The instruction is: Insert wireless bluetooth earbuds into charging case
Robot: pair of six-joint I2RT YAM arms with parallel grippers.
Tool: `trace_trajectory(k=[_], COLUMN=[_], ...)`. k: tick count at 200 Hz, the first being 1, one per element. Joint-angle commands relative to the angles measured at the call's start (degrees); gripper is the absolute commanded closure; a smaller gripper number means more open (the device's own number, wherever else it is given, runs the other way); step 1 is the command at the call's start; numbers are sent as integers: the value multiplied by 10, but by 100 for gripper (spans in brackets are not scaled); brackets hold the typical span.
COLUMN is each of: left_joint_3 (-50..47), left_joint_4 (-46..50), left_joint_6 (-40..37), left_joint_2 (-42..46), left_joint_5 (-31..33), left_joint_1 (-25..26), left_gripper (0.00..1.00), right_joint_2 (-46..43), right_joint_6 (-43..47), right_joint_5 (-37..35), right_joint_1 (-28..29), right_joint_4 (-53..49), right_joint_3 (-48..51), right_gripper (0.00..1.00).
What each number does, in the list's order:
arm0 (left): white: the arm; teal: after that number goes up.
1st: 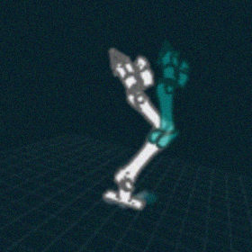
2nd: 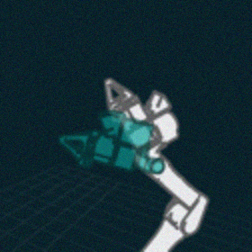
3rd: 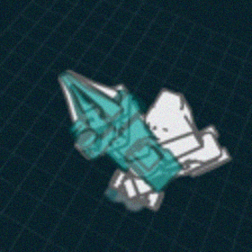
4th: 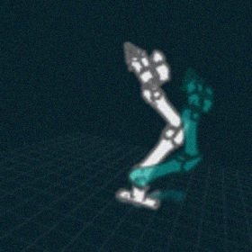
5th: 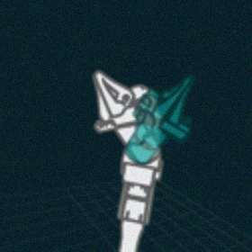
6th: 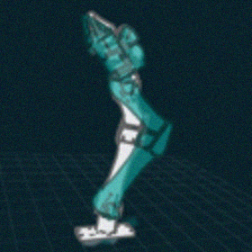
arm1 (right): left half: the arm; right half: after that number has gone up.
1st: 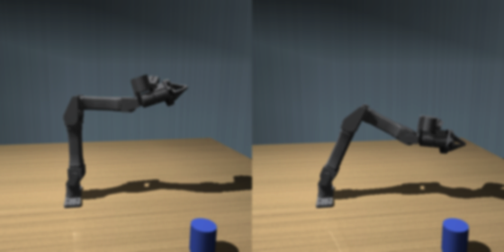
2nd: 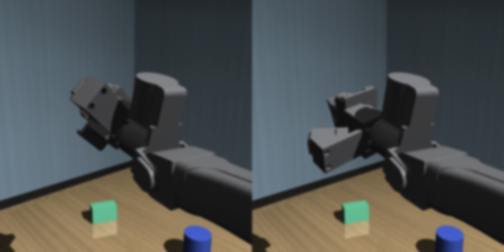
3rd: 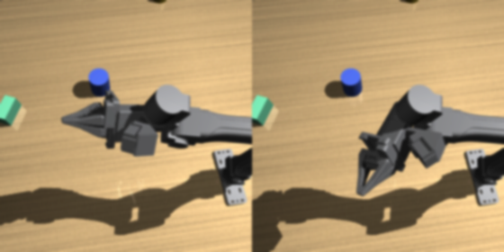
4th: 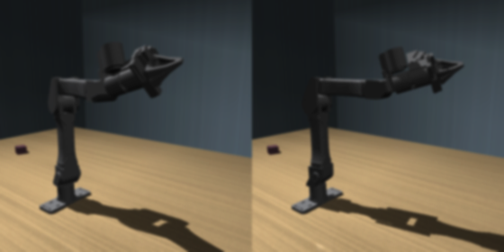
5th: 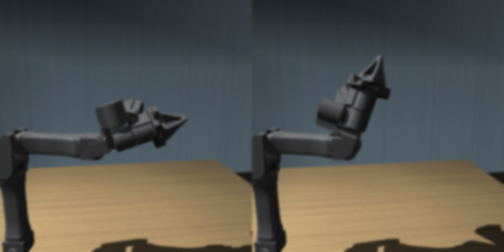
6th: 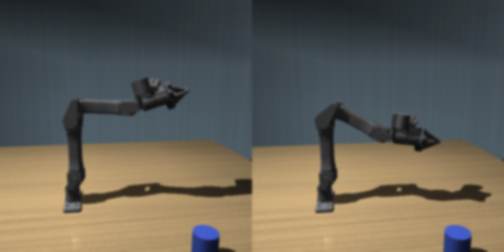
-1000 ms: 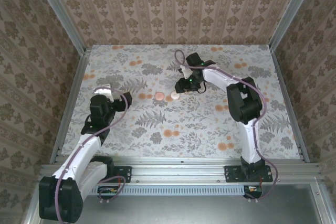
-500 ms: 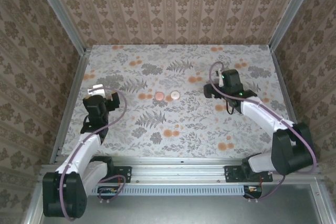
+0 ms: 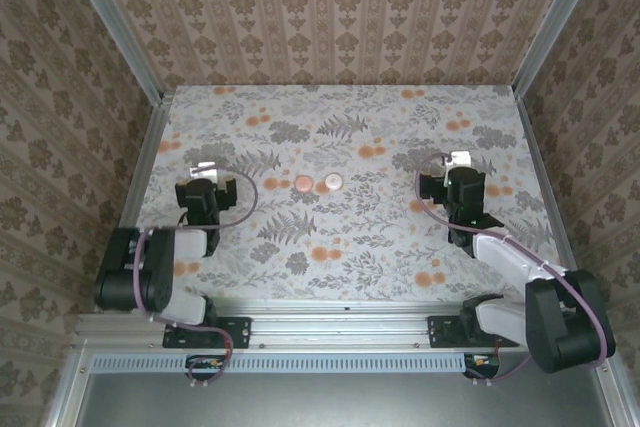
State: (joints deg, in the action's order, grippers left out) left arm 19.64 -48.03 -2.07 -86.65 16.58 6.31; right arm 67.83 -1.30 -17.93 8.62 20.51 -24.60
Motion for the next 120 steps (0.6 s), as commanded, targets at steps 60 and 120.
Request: trace_trajectory(k=[60, 120], left_joint_3=[22, 23], left_joint_4=[-34, -33], left_joint_6=[18, 12], left_joint_2=[-13, -13], left_joint_5=[-30, -41], left_joint_1=[-35, -35], left_gripper=[0, 0], right_joint_2=[166, 202], right_joint_6=[35, -6], right_joint_5=[65, 155], right_joint_1=[-22, -80], right_joint_4=[312, 284], right_joint_3=[35, 10], right_gripper=[0, 0])
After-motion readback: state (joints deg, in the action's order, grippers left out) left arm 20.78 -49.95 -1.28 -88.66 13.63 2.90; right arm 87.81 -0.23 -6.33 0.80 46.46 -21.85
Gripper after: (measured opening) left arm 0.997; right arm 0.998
